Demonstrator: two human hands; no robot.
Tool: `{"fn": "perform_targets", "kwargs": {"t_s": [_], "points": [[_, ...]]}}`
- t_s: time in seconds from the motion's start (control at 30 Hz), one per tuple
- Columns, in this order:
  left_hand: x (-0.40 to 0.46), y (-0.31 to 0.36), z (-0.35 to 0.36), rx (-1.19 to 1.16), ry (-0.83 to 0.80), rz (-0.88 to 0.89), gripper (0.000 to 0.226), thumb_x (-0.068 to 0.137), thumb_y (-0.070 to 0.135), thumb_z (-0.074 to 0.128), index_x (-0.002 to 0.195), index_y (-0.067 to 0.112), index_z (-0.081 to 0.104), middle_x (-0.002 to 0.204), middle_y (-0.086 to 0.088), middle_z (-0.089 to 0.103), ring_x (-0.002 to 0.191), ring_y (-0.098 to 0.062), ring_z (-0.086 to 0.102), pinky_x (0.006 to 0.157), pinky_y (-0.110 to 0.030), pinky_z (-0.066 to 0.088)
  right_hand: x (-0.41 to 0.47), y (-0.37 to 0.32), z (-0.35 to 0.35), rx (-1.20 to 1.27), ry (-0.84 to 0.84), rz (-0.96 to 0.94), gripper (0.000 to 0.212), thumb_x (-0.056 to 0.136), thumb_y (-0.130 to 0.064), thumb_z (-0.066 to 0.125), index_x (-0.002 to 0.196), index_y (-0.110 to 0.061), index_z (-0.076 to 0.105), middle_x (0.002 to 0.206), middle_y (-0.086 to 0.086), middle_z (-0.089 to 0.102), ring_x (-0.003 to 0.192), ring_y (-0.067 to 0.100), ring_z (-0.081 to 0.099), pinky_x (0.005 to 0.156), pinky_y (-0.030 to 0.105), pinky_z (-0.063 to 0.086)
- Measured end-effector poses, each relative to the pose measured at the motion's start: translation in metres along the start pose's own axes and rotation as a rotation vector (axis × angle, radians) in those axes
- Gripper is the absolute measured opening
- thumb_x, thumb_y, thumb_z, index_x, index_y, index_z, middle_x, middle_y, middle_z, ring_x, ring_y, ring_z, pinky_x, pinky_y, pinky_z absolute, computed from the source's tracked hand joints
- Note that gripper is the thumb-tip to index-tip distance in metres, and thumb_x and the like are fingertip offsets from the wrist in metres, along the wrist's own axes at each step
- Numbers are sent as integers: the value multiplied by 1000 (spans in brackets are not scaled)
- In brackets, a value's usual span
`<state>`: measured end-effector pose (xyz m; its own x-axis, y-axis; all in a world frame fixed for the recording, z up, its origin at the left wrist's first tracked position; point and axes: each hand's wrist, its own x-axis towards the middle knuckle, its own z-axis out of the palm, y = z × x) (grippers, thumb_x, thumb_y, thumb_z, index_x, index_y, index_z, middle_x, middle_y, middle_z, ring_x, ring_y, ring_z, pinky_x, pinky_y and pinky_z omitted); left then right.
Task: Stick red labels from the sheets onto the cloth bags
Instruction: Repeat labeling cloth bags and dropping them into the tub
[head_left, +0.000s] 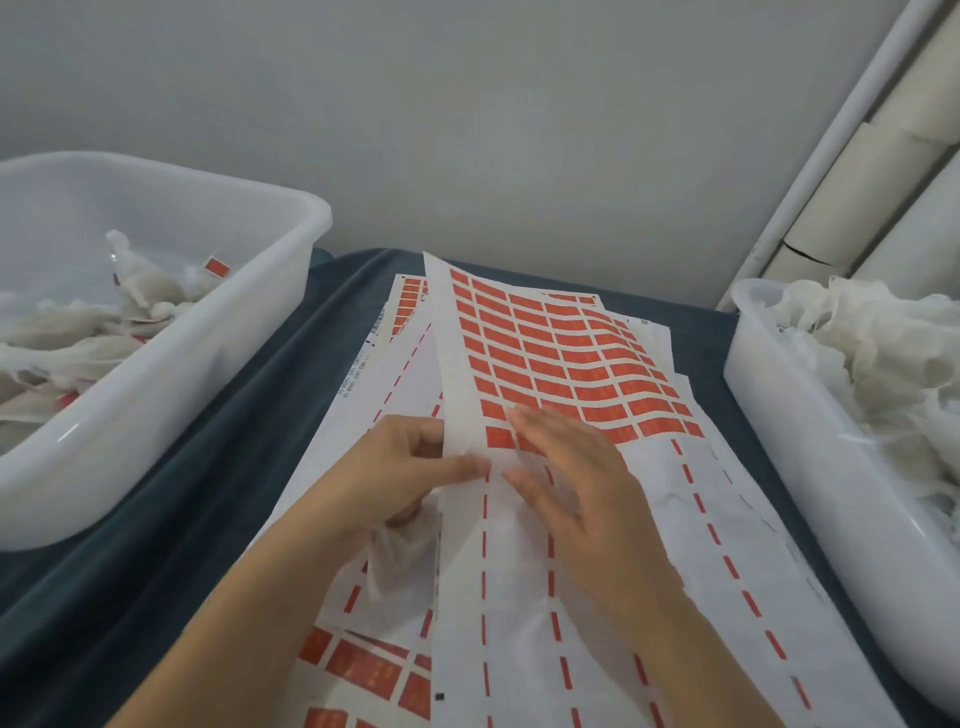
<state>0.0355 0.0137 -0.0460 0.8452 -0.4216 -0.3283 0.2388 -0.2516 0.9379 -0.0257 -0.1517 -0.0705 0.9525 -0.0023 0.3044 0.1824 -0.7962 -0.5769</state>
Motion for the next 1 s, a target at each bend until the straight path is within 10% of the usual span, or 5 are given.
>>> {"fn": "perform_targets", "kwargs": {"t_s": [0.2, 0.53, 0.7, 1.0], "points": [[-5, 0, 7, 114, -50, 249, 22, 65, 46, 62, 84, 37, 68, 84, 28, 69, 78, 0, 68, 59, -12, 51, 4, -8, -5, -18, 226, -163, 34, 82, -33, 58, 109, -14, 69, 108, -1, 69, 100, -1, 52, 89, 6, 33], [-11, 0, 10, 322, 17, 479, 14, 67, 49, 51, 78, 44, 58, 77, 33, 65, 72, -8, 67, 64, -21, 56, 1, -2, -12, -166, 297, -349, 33, 85, -29, 54, 100, -4, 71, 97, 7, 73, 87, 21, 70, 86, 29, 46], [-11, 2, 10, 320, 6, 483, 7, 69, 45, 52, 70, 39, 55, 65, 40, 59, 64, 2, 64, 52, -5, 45, 0, -2, -13, -176, 250, -352, 50, 94, -42, 36, 104, -6, 70, 101, 5, 72, 92, 18, 69, 87, 25, 47], [-8, -6, 12, 442, -8, 533, 19, 74, 51, 42, 73, 35, 52, 74, 27, 61, 74, 6, 62, 59, -7, 48, 2, 0, -14, -197, 272, -315, 29, 79, -27, 61, 97, -7, 72, 93, 4, 73, 84, 17, 70, 88, 17, 41]]}}
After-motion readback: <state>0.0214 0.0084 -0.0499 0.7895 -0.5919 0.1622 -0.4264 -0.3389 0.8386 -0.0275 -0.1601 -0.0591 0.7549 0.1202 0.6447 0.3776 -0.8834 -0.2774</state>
